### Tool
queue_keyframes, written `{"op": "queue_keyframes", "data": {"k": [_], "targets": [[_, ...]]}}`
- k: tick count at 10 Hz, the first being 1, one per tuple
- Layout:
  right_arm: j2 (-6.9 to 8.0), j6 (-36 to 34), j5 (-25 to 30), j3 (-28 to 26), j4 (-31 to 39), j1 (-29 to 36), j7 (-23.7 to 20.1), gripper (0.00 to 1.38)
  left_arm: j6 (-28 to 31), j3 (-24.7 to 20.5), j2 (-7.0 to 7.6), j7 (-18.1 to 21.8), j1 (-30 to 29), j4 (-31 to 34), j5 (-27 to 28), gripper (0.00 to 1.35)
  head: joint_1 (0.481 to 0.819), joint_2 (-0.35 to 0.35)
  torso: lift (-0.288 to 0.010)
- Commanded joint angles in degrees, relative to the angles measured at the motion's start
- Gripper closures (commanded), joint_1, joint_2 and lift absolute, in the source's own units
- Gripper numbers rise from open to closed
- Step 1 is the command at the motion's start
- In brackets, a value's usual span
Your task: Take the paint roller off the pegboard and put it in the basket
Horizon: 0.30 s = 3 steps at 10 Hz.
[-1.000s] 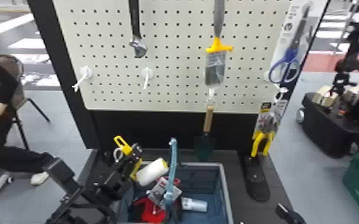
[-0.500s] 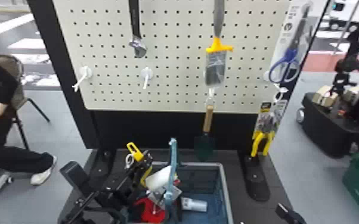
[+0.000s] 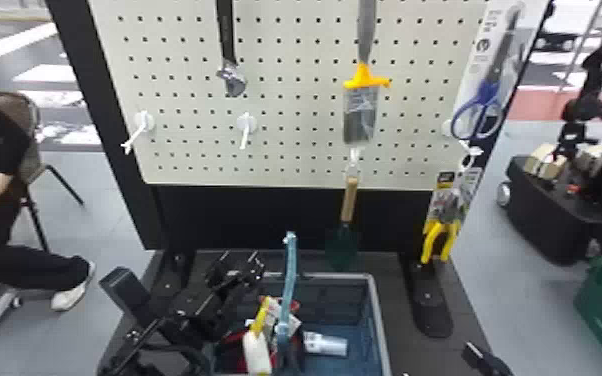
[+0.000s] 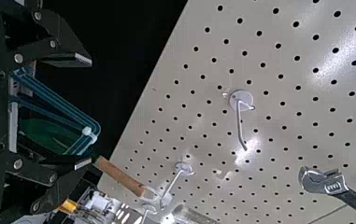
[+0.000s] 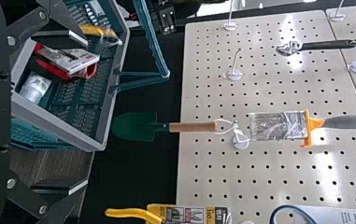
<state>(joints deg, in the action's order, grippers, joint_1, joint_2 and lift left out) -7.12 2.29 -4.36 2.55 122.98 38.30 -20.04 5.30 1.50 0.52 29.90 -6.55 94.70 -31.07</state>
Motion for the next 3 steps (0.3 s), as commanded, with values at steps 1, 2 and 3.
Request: {"op": "queue_keyframes", "data": {"k": [1,2,3], "targets": [[-0.09,0.00,-0.03,0.00,0.00,0.00,0.00,0.25,-0.12,-0.01,0.01,-0.02,0.00,0.02,-0.04,0.50,0.549,0.000,-0.100],[0.00,0.00,-0.03,0.00,0.00,0.00,0.00,0.25,-0.29,-0.01,-0.08,-0.02,0.12,0.02,-0.04,0.51,0.549,0.000,-0.100],[-0.09,0.00,-0.03,0.00,0.00,0.00,0.00,0.25,-1.08,-0.27,-0.08,-0.19,0.12,0.02,1.54,0.51,0.549,0.000,-0.100]]}}
